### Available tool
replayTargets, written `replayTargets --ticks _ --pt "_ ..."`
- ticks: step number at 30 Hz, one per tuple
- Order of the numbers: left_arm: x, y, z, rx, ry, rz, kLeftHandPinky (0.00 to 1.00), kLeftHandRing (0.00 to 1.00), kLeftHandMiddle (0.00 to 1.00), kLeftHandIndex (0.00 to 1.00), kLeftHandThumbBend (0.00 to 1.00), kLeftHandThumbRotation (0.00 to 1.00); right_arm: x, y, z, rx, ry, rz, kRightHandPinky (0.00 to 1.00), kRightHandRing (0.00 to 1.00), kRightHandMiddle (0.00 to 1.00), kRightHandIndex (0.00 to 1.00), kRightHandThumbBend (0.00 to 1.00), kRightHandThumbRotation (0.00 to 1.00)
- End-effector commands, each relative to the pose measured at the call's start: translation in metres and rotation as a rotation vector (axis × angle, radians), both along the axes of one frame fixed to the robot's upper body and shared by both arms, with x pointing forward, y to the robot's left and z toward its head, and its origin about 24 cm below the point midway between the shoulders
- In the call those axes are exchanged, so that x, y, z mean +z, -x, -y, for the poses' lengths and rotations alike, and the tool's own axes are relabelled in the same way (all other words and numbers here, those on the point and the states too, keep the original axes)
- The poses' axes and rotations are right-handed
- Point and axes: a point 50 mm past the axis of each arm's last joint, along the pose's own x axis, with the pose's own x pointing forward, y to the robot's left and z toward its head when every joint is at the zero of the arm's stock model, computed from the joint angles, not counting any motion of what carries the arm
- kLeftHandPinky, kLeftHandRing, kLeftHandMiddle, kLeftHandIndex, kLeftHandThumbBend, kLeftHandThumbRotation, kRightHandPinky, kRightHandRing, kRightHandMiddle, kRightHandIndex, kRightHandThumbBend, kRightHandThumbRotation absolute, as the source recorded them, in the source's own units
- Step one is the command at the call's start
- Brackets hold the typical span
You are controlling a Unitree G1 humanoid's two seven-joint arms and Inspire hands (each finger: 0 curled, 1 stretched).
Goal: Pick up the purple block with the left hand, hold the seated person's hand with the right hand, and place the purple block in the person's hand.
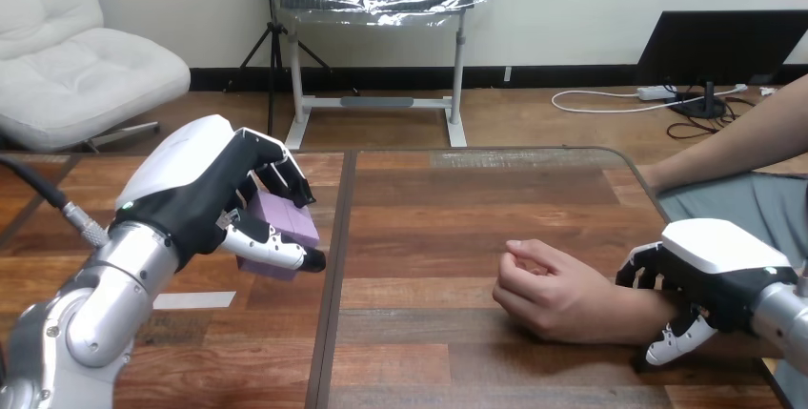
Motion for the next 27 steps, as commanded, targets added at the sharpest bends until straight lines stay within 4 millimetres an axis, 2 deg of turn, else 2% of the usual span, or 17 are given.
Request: replayTargets --ticks 1,22,27 --pt "0.0313 -0.0060 0.0011 -0.010 0.015 0.135 0.35 0.38 0.43 0.44 0.74 0.00 -0.0426 0.0161 -0.0258 0.039 -0.042 -0.177 0.49 0.61 0.69 0.72 0.79 0.24" --pt "0.0349 -0.0044 0.0022 0.009 0.022 0.127 0.31 0.34 0.41 0.44 0.72 0.00 -0.0509 0.0206 -0.0301 0.029 -0.055 -0.248 0.51 0.63 0.69 0.71 0.82 0.31" --pt "0.0351 -0.0042 0.0017 0.005 0.021 0.137 0.32 0.35 0.42 0.44 0.73 0.00 -0.0510 0.0209 -0.0299 0.027 -0.058 -0.248 0.48 0.58 0.66 0.71 0.83 0.29"
